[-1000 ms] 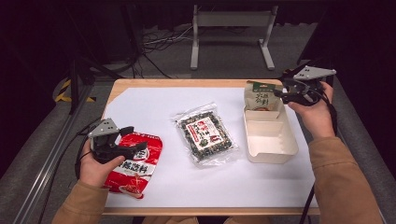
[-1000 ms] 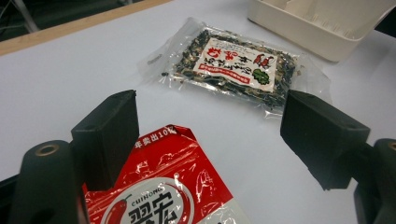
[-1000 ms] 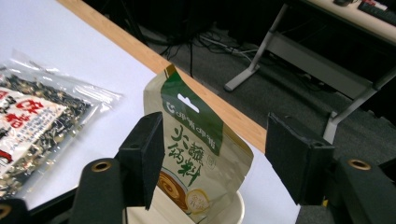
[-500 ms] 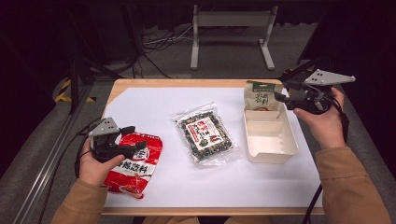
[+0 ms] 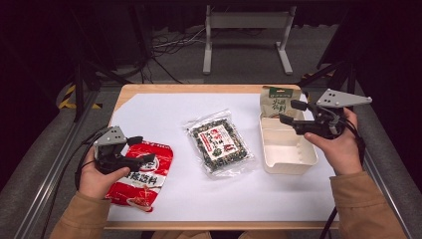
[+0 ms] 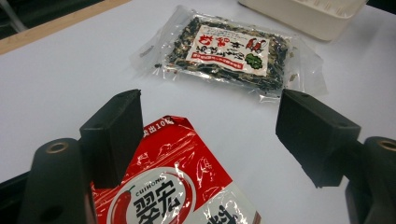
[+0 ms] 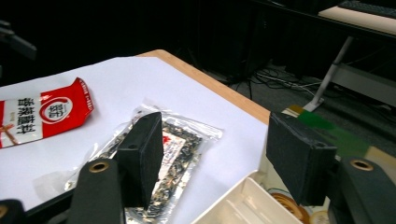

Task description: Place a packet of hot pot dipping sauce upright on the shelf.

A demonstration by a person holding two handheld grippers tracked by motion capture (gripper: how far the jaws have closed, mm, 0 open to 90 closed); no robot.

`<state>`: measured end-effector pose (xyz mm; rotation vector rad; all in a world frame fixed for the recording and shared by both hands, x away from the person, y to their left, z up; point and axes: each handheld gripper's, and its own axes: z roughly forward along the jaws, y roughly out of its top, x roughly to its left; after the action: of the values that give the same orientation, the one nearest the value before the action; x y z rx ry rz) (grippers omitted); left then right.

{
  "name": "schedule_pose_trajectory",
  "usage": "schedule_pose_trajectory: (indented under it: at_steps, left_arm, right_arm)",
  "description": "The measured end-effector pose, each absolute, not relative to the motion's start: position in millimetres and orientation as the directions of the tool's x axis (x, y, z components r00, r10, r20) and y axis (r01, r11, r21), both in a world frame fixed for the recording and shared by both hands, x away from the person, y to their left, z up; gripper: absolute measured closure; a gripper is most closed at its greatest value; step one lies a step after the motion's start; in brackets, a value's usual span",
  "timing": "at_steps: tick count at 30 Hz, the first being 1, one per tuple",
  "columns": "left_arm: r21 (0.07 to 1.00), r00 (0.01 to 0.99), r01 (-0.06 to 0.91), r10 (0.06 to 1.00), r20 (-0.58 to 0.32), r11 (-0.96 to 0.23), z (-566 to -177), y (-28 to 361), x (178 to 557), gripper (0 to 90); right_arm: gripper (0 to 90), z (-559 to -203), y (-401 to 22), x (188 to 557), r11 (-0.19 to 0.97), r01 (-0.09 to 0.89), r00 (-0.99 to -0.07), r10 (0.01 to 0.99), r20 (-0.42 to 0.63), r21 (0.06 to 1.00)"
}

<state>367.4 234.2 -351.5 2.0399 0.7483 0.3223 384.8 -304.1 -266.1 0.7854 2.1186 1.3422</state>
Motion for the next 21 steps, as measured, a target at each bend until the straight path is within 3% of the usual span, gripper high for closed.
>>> schedule_pose_trajectory:
  at_steps: [7,14,21]
  left_arm:
    - [0.846,0.762,0.395,0.642,-0.085,-0.358,-339,244,370,24.8]
    - [0.833,0.761,0.407,0.643,-0.082,-0.375,-339,250,381,31.4]
    - [0.830,0.751,0.444,0.645,-0.139,-0.338,-347,265,397,28.6]
  right_arm:
    - [37.1,-285,-286,364,0.383,0.164,-0.711,0.685,-0.161,0.909]
    - [37.1,-302,-276,351,0.346,0.163,-0.726,0.676,-0.125,0.924]
    - [42.6,-314,-269,355,0.365,0.190,-0.742,0.661,-0.110,0.911]
